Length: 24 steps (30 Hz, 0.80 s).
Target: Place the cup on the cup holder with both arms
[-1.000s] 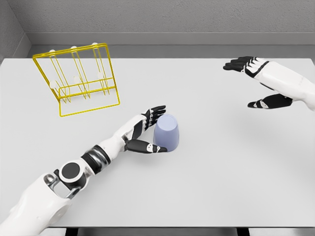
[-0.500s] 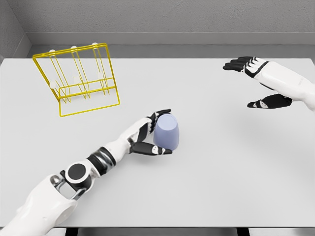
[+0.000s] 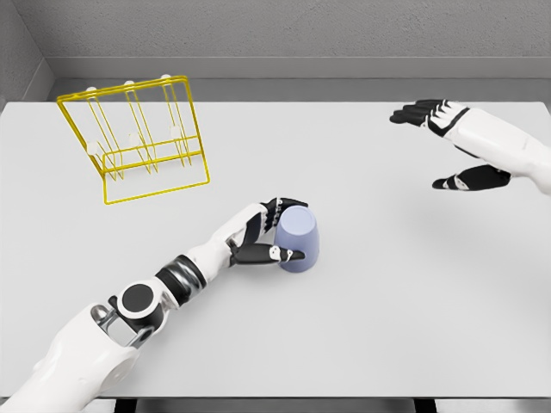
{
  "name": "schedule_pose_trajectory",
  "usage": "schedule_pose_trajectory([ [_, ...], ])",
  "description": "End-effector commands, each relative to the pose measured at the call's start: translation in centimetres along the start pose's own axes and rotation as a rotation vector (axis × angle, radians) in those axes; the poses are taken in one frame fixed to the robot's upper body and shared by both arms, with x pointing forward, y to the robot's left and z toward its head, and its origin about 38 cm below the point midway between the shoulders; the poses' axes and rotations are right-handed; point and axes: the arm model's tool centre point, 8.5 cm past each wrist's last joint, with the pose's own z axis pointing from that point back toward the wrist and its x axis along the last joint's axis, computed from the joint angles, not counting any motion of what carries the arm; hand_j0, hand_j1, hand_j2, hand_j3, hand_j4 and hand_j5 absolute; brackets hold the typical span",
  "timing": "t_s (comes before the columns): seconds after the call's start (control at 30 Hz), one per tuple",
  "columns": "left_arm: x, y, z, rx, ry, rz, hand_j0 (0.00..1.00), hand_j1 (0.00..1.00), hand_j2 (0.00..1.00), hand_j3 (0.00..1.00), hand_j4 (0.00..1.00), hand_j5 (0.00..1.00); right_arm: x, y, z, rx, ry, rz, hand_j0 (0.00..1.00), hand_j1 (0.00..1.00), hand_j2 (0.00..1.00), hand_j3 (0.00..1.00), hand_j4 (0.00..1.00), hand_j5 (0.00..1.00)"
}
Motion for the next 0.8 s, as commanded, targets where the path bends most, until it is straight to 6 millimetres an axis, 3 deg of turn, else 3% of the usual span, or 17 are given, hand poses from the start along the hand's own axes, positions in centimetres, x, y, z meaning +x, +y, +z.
schedule_pose_trajectory([
  [0.0,0.3,0.1,0.0,0.003,-0.01,0.001,0.67,0.67,0.67,0.67,0.67,0.67,0.0,-0.1,0.0,-0.005,-0.002,-0.006,1.0,1.0,1.0,1.0,1.0,1.0],
  [0.33,2.3,-0.3,0.5,-0.006,-0.067,0.008,0.67,0.67,0.67,0.67,0.67,0.67,0.2,0.0,-0.1,-0.009,-0.007,-0.007,1.0,1.0,1.0,1.0,1.0,1.0],
  [0.77,5.1,3.0,1.9,0.061,-0.135,0.012,0.68,0.68,0.68,0.68,0.68,0.68,0.3,-0.1,-0.2,-0.011,-0.012,-0.006,1.0,1.0,1.0,1.0,1.0,1.0],
])
